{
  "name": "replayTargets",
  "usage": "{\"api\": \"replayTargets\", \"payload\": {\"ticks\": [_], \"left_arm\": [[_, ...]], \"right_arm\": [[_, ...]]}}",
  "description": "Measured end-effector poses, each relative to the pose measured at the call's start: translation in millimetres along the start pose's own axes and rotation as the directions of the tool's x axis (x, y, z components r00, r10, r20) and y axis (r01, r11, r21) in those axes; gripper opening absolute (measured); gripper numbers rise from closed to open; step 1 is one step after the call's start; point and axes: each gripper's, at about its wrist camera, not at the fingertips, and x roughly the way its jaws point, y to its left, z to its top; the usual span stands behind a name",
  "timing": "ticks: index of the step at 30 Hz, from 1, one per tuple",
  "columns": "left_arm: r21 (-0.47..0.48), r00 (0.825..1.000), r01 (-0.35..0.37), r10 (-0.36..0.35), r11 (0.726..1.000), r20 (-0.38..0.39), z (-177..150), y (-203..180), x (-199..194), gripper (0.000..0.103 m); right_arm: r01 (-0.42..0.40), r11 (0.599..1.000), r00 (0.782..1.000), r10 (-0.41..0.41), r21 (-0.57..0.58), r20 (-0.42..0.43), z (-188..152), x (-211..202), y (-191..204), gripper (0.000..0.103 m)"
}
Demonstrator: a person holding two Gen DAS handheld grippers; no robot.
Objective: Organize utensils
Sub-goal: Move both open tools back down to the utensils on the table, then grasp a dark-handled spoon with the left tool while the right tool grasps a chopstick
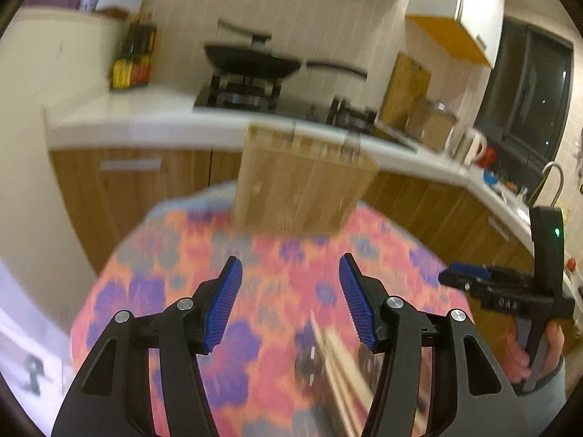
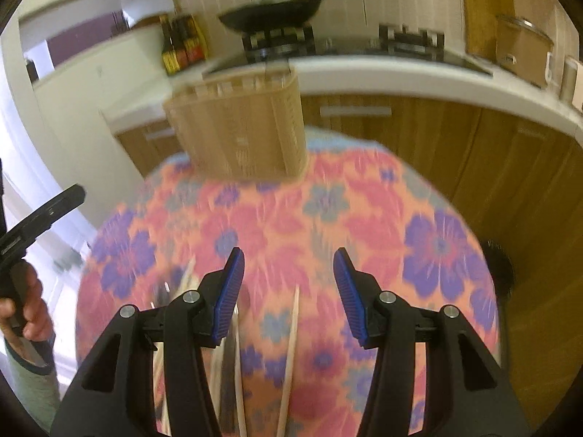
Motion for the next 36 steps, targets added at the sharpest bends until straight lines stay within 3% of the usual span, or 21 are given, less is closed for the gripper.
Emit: {"api": "replayTargets", "payload": {"ticks": [5, 9, 12, 15, 23, 32, 36], "left_arm": [[-0.039, 0.988, -0.038, 0.032, 0.999, -0.152, -38.0, 15.5, 7.4, 0.052], [-0.061, 0.966, -0.013, -0.003, 0.998, -0.258, -61.3, 20.2, 19.0, 0.052], [-0.044, 0.951, 0.007, -0.02, 0.999, -0.308, -75.5, 14.6, 25.5, 0.047], [0.0, 0.93, 0.02, -0.018, 1.0, -0.368, -87.4, 3.7, 34.3, 0.039], [0.15, 0.912, -0.023, 0.082, 0.988, -0.401, -95.6, -26.7, 48.7, 0.033], [0.224, 0.901, -0.063, 0.152, 0.973, -0.406, -94.8, -42.2, 55.9, 0.032], [0.229, 0.893, -0.09, 0.18, 0.969, -0.413, -93.6, -38.3, 54.5, 0.017]], "right_arm": [[0.011, 1.0, 0.996, -0.011, -0.006, -0.094, -29.0, 13.7, 5.4, 0.047], [0.006, 1.0, 0.99, -0.008, -0.012, -0.144, -43.9, 21.8, 13.4, 0.047], [0.015, 0.999, 0.986, -0.021, -0.035, -0.168, -51.2, 25.0, 19.0, 0.036], [0.019, 0.999, 0.98, -0.028, -0.049, -0.198, -57.9, 29.3, 22.5, 0.033], [0.022, 0.998, 0.975, -0.034, -0.057, -0.218, -63.7, 33.6, 23.6, 0.031], [0.024, 0.999, 0.975, -0.034, -0.047, -0.22, -63.6, 33.7, 21.4, 0.031], [0.027, 1.0, 0.966, -0.027, -0.006, -0.256, -63.6, 36.1, 9.7, 0.031]]}}
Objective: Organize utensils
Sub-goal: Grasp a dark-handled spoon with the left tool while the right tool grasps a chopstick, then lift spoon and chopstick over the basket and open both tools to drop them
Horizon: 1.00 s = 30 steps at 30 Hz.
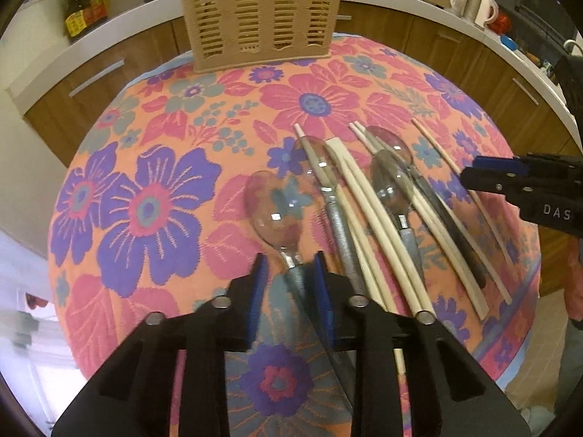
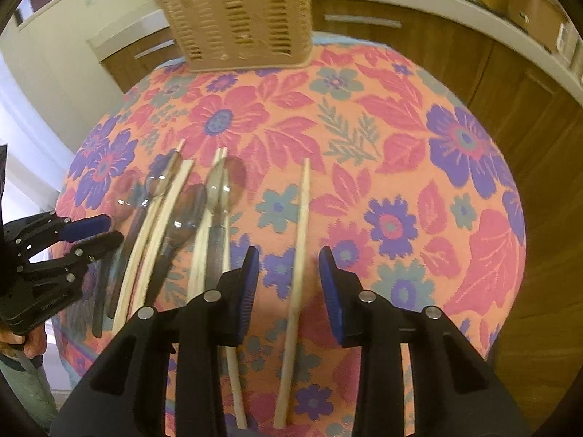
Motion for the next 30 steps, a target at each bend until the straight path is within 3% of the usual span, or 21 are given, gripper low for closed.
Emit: {"api": "replayTargets", "payload": {"ticks": [5, 8, 12, 14, 15, 16, 19, 25, 30], "left_arm": [[-0.04, 1.0, 0.031, -0.031, 0.999, 0.0, 0.8, 13.8, 0.9, 0.011], [-0.051, 0.999, 0.043, -0.043, 0.998, -0.001, 0.3, 16.9, 0.8, 0.011], [-0.038, 0.997, 0.069, -0.07, 0.997, -0.022, 2.2, 13.5, 2.1, 0.023], [-0.01, 0.999, 0.039, -0.039, 0.999, -0.03, 3.1, 5.9, 4.6, 0.024], [0.011, 0.999, 0.012, -0.011, 1.0, -0.032, 3.8, 1.3, 6.2, 0.022], [0.023, 1.0, -0.011, 0.011, 1.0, -0.029, 4.3, -1.3, 7.6, 0.011], [0.027, 0.999, -0.048, 0.048, 0.998, -0.008, 6.4, -3.6, 10.1, 0.01], [-0.04, 0.994, 0.006, -0.001, 0.999, 0.112, 17.4, 9.3, -11.4, 0.01], [-0.074, 0.962, 0.052, -0.03, 0.996, 0.272, 42.1, 24.7, -51.0, 0.01]], "right_arm": [[-0.017, 1.0, 0.998, 0.018, 0.02, -0.055, 3.0, 9.3, -4.1, 0.031], [0.024, 1.0, 0.997, -0.025, -0.013, -0.077, 7.2, 16.1, 4.5, 0.03], [0.082, 0.994, 0.991, -0.088, -0.066, -0.097, 14.0, 20.8, 13.2, 0.01], [0.083, 0.992, 0.99, -0.093, -0.09, -0.108, 15.4, 21.9, 16.2, 0.005], [0.083, 0.991, 0.99, -0.094, -0.102, -0.109, 16.1, 21.8, 17.9, 0.004], [0.083, 0.991, 0.99, -0.095, -0.107, -0.107, 17.1, 22.1, 18.0, 0.004], [0.058, 0.993, 0.995, -0.066, -0.099, -0.081, 17.9, 17.0, 17.5, 0.004], [0.0, 0.996, 0.999, 0.004, -0.095, 0.038, 27.8, -9.6, 17.4, 0.004], [-0.031, 0.994, 0.989, 0.045, -0.108, 0.138, 49.0, -33.1, 17.7, 0.004]]}}
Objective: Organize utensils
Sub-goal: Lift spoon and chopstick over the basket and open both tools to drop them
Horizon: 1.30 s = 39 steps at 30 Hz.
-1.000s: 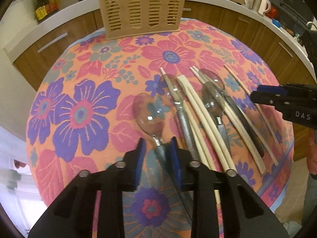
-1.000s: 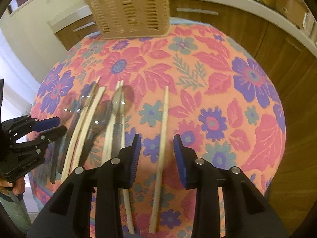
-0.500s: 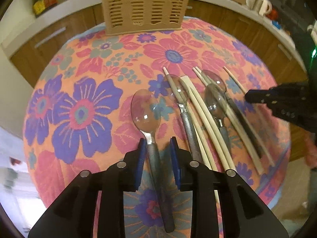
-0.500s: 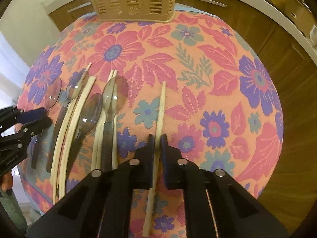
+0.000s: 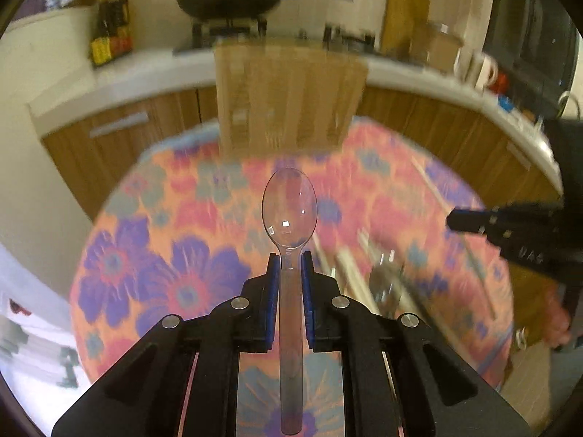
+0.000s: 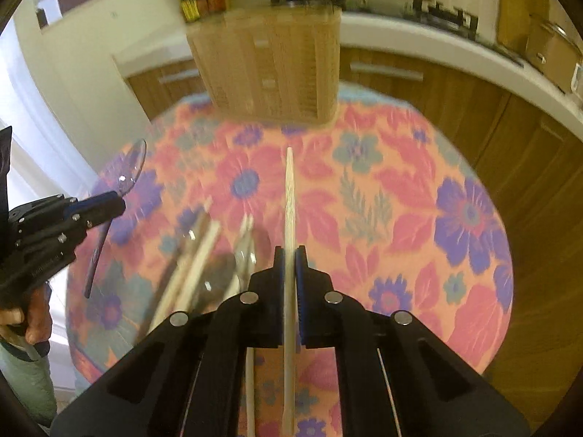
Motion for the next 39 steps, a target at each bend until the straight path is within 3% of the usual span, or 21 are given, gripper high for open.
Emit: {"api": "replayTargets", "payload": {"ticks": [7, 15, 21, 28, 33, 39], "left_arm": [[0.024, 0.985, 0.009, -0.013, 1.0, 0.169, 56.2, -1.2, -28.5, 0.01], [0.02, 0.939, 0.068, -0.07, 0.998, 0.338, 127.5, 0.8, -39.8, 0.01], [0.017, 0.899, 0.127, -0.123, 0.992, 0.421, 173.2, 1.5, -23.2, 0.01], [-0.026, 0.858, 0.203, -0.166, 0.979, 0.485, 214.8, 10.2, 12.4, 0.01], [-0.043, 0.853, 0.198, -0.151, 0.979, 0.5, 224.5, 14.9, 39.9, 0.01], [-0.054, 0.844, 0.159, -0.108, 0.986, 0.525, 222.8, 16.9, 64.0, 0.01]], "right_arm": [[-0.013, 1.0, 0.99, 0.016, -0.022, 0.143, 45.2, -22.5, 4.4, 0.004], [-0.043, 0.999, 0.958, 0.048, -0.022, 0.284, 103.3, -33.0, -3.8, 0.004], [-0.075, 0.997, 0.915, 0.08, -0.027, 0.395, 148.1, -39.4, -8.6, 0.004], [-0.123, 0.992, 0.829, 0.098, 0.008, 0.55, 198.6, -42.4, -21.4, 0.004], [-0.108, 0.993, 0.797, 0.051, 0.058, 0.602, 221.7, -23.1, -30.4, 0.004], [-0.018, 0.996, 0.753, -0.044, 0.088, 0.657, 228.2, 3.1, -28.0, 0.004]]}}
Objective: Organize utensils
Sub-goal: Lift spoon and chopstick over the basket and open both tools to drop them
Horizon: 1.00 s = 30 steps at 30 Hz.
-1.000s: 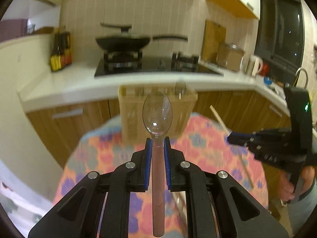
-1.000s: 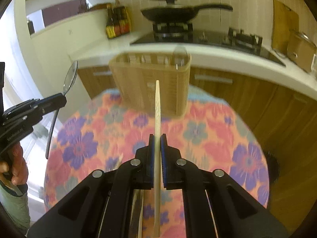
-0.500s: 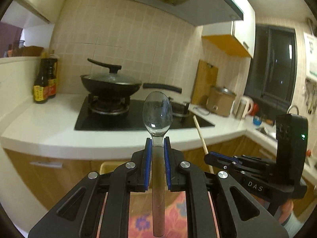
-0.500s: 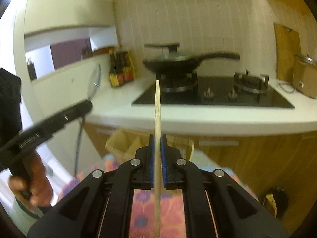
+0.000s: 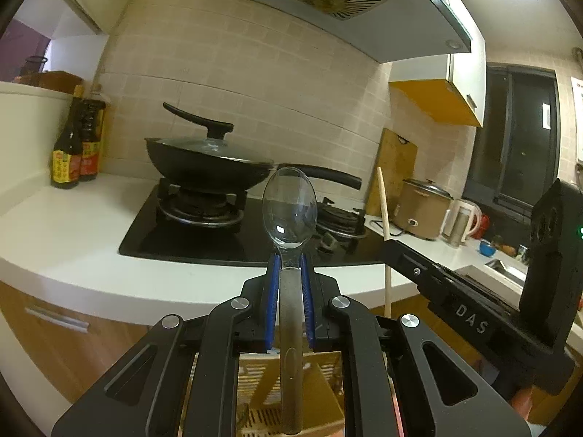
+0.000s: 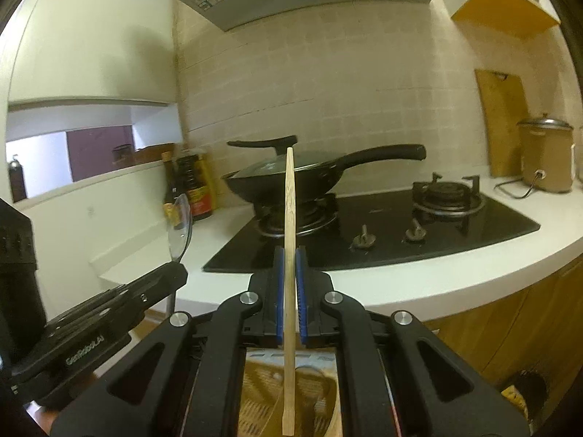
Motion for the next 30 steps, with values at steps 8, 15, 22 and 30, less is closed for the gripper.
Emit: {"api": "replayTargets", "payload": {"ticks": [8, 15, 22, 30], "left_arm": [[-0.038, 0.999, -0.024, 0.025, 0.999, 0.026, -18.1, 9.3, 9.6, 0.011], [-0.03, 1.0, -0.017, 0.017, 0.999, -0.001, -27.7, 11.7, -3.2, 0.025], [-0.067, 1.0, 0.013, -0.014, 0.998, -0.014, -28.8, 14.0, -39.6, 0.056], [-0.049, 0.999, 0.039, -0.04, 0.998, -0.02, -30.6, 2.1, -91.7, 0.062]], "right_arm": [[0.027, 0.999, 0.999, -0.028, 0.04, 0.027, -22.6, 11.8, -8.3, 0.004], [0.019, 0.999, 1.0, -0.019, 0.031, -0.003, -34.0, -2.1, -10.5, 0.007], [-0.02, 0.999, 0.998, 0.022, 0.048, -0.058, -42.9, -39.6, -17.0, 0.044], [-0.029, 0.999, 0.992, 0.033, 0.034, -0.12, -56.9, -93.6, -12.7, 0.05]]}}
